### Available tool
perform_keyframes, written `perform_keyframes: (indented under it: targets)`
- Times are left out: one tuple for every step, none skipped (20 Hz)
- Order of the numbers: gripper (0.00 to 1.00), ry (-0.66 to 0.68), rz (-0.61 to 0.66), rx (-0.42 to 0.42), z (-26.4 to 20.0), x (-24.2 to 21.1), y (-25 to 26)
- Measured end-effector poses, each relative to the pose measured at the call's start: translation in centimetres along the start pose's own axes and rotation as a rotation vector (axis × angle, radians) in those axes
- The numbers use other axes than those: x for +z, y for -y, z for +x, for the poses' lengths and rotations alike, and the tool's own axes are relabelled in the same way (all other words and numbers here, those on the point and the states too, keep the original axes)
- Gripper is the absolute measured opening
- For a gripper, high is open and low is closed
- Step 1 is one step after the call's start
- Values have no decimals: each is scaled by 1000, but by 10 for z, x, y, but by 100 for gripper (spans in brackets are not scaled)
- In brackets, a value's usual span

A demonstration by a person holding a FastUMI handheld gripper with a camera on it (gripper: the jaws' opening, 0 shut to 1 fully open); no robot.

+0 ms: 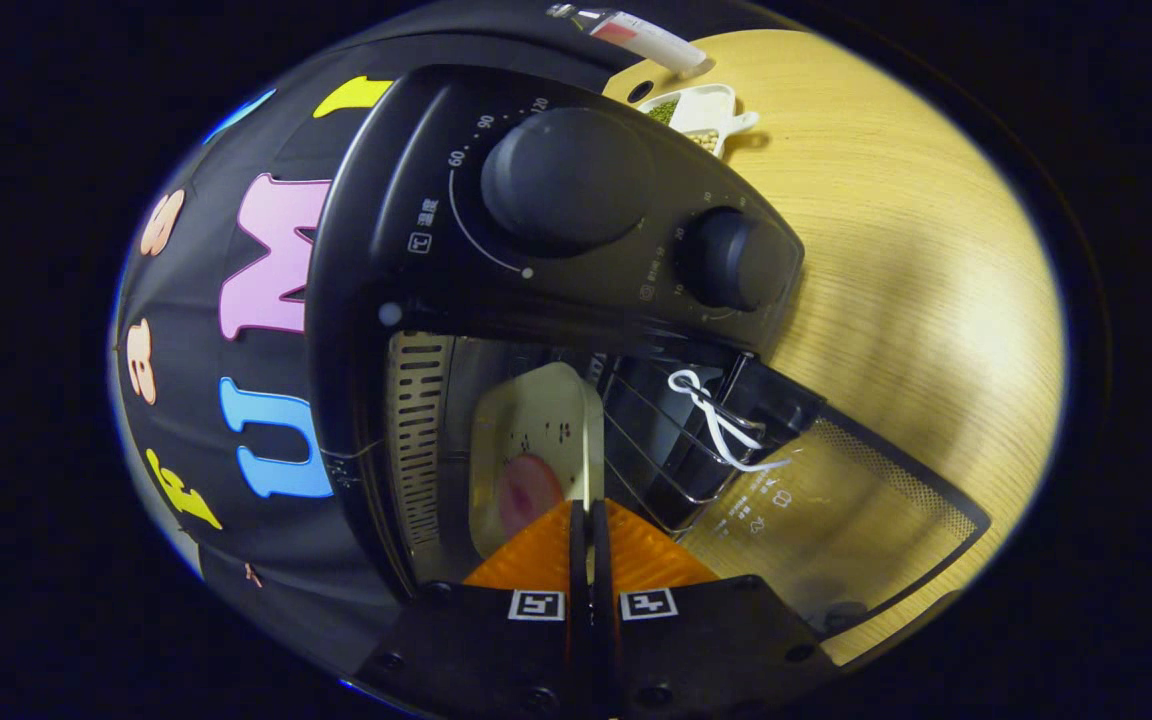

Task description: Open the toaster oven, put the food inside, and close the toaster oven door.

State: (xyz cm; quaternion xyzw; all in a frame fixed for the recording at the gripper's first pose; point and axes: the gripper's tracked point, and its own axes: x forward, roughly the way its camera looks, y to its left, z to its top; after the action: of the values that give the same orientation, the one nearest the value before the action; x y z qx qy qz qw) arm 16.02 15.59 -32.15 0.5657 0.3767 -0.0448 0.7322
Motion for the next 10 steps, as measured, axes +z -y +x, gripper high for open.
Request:
perform_keyframes:
  targets:
    - [6,28,-8,16,-2,3,-5]
    - [9,47,-14,35,-5,8,-10]
    - [14,51,-15,40,-6,6,-13]
    - [14,49,-19,40,-9,7,-12]
    - [22,29,-16,50,-11,3,-14]
    - [26,7,-17,53,-15,0,-15]
    - [48,-13,-27,60,-18,-6,-16]
    - [70,-23,-48,57,-27,-9,-15]
    - [85,-25,-77,55,-35,-13,-14]
    - [86,-26,-110,49,-44,-16,-12]
